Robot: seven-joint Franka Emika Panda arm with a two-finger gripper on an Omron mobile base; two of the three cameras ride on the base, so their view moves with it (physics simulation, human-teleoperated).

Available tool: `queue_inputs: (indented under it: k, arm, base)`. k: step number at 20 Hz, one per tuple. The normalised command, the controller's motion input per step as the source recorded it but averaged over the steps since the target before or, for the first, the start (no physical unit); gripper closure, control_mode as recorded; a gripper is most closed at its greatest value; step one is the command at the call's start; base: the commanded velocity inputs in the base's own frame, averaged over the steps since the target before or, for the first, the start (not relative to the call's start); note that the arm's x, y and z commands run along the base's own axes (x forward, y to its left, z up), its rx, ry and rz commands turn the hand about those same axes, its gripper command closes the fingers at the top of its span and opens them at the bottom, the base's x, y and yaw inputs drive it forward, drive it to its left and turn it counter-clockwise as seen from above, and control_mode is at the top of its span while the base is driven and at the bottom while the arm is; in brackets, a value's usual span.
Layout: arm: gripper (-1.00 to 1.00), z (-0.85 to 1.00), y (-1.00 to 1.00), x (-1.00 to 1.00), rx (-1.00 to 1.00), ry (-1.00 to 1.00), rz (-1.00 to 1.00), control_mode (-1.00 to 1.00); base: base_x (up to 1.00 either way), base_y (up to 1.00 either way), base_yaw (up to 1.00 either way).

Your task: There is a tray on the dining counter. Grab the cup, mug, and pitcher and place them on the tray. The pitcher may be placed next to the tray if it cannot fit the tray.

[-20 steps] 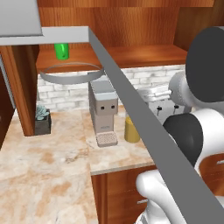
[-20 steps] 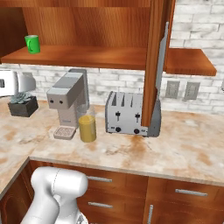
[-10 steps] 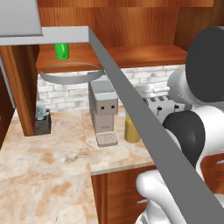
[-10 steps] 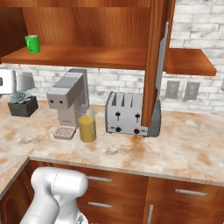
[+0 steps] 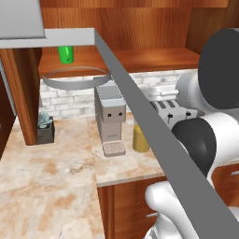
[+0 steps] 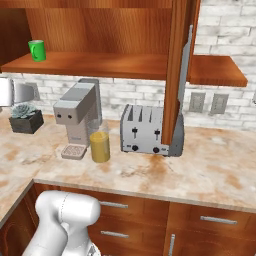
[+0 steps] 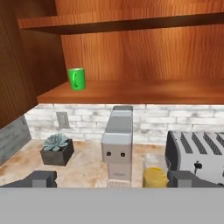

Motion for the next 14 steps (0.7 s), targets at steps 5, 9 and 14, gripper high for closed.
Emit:
queue_inputs:
  k: [5, 9, 14]
  arm:
    - [-1.0, 0.25, 0.08, 0.0, 0.04, -0.02, 0.01, -1.0]
    - [-1.0, 0.23, 0.13, 0.0, 0.01, 0.0, 0.03, -1.0]
    - [-1.0, 0.13, 0.16, 0.0, 0.0, 0.0, 0.02, -1.0]
  base:
    - [0.0, 0.0, 0.0]
    - [0.0, 0.0, 0.0]
    - [0.0, 0.0, 0.0]
